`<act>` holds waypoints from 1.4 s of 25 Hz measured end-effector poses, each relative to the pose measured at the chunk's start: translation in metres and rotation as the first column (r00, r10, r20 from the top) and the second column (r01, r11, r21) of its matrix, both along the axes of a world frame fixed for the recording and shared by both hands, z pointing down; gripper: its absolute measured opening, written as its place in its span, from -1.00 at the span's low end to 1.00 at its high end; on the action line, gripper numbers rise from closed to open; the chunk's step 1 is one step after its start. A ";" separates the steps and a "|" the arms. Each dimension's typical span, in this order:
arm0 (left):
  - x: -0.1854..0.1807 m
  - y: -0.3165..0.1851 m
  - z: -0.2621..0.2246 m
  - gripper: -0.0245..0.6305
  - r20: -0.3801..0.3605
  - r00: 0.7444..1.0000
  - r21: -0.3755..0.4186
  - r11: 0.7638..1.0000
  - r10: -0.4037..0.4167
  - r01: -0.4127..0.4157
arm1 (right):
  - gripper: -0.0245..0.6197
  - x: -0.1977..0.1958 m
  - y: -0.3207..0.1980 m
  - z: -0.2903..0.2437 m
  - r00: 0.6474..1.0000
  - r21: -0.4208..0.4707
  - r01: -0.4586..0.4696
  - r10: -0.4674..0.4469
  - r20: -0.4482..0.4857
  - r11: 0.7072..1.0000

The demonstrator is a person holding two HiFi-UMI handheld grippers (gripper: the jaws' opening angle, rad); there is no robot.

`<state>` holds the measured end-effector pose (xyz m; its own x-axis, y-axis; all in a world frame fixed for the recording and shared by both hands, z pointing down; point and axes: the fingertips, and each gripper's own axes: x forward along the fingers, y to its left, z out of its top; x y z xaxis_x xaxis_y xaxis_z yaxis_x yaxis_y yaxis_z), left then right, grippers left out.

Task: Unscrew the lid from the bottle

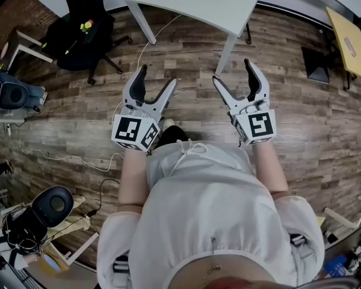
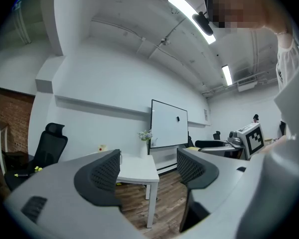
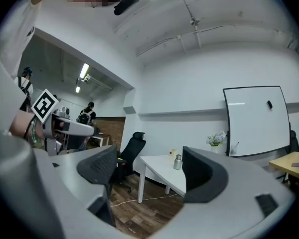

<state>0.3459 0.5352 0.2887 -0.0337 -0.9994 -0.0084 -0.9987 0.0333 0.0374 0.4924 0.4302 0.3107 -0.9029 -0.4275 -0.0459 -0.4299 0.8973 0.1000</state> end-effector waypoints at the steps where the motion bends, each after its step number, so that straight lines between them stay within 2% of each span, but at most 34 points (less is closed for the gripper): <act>1: -0.008 -0.002 0.001 0.15 0.005 1.000 -0.004 1.000 -0.009 0.009 | 0.36 -0.005 -0.005 0.000 1.000 -0.009 -0.009 0.009 0.010 1.000; 5: -0.045 -0.011 0.006 0.17 0.016 1.000 -0.016 1.000 -0.024 0.024 | 0.40 -0.033 -0.022 0.005 0.999 -0.038 -0.031 0.032 0.017 0.999; 11: -0.126 -0.048 0.017 0.17 -0.005 1.000 -0.019 1.000 0.020 -0.020 | 0.39 -0.108 -0.057 0.013 0.997 -0.063 -0.071 0.071 -0.008 0.995; 18: -0.251 -0.107 0.009 0.17 -0.008 0.992 -0.021 0.991 0.130 -0.130 | 0.39 -0.233 -0.105 0.000 0.989 -0.065 -0.146 0.144 -0.035 0.987; 23: -0.348 -0.159 -0.001 0.16 -0.004 0.975 -0.025 0.975 0.223 -0.223 | 0.37 -0.326 -0.149 -0.007 0.976 -0.105 -0.217 0.213 -0.042 0.971; 27: -0.411 -0.190 0.005 0.17 -0.013 0.966 -0.039 0.965 0.257 -0.257 | 0.37 -0.388 -0.176 0.000 0.967 -0.120 -0.251 0.243 -0.084 0.960; 30: -0.444 -0.207 0.014 0.17 -0.037 0.963 -0.053 0.962 0.267 -0.269 | 0.37 -0.419 -0.193 0.005 0.962 -0.147 -0.265 0.250 -0.109 0.953; 35: -0.478 -0.241 0.038 0.17 -0.083 0.958 -0.083 0.956 0.275 -0.282 | 0.36 -0.447 -0.232 0.017 0.950 -0.172 -0.296 0.271 -0.154 0.940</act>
